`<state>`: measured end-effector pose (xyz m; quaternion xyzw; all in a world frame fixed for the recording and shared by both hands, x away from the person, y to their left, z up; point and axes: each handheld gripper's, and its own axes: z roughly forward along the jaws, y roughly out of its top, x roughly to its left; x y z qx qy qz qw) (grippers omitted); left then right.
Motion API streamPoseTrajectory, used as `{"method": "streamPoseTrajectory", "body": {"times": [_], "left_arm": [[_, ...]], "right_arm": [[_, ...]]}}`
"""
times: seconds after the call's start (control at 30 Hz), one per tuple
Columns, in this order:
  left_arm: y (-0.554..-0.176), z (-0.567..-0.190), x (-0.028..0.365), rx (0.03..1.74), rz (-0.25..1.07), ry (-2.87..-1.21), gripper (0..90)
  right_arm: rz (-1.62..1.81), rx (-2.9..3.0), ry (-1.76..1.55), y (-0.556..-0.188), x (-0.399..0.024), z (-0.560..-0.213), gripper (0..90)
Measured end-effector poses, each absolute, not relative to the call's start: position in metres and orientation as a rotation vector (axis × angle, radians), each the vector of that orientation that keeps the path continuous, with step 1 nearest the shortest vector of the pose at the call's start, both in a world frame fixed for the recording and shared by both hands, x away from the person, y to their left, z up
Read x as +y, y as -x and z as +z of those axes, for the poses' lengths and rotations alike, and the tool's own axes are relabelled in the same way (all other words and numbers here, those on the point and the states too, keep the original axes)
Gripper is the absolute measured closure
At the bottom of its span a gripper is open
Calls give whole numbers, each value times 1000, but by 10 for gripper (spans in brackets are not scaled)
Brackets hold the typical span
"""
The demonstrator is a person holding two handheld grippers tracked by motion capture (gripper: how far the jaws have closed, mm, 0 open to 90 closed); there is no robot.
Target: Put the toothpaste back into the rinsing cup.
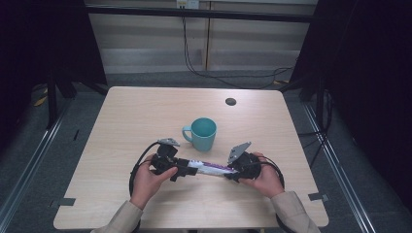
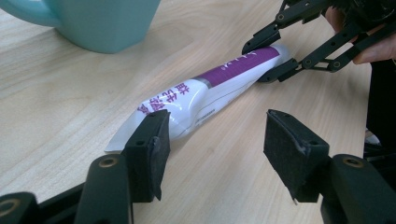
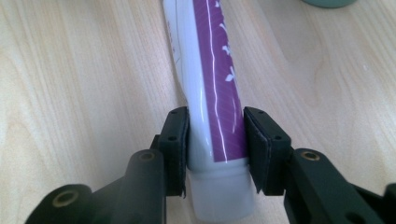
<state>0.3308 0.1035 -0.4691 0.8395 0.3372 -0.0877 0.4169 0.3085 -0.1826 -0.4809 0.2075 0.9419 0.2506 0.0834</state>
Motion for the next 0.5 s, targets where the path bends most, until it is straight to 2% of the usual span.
{"method": "streamPoseTrajectory", "body": {"times": [0.13, 0.27, 0.3, 0.4, 0.5], "left_arm": [[-331, -471, 104, 847, -222, -2107, 407], [-330, -472, 104, 849, -224, -2114, 407], [-330, -472, 104, 849, -225, -2112, 407], [-330, -472, 105, 852, -226, -2108, 406], [-329, -472, 106, 853, -228, -2101, 406]], "right_arm": [[760, 2802, -627, -312, -178, -482, 556], [783, 2805, -630, -318, -170, -483, 552], [787, 2804, -641, -319, -168, -483, 561], [770, 2830, -677, -321, -165, -480, 715], [761, 2832, -688, -320, -165, -477, 733]]}}
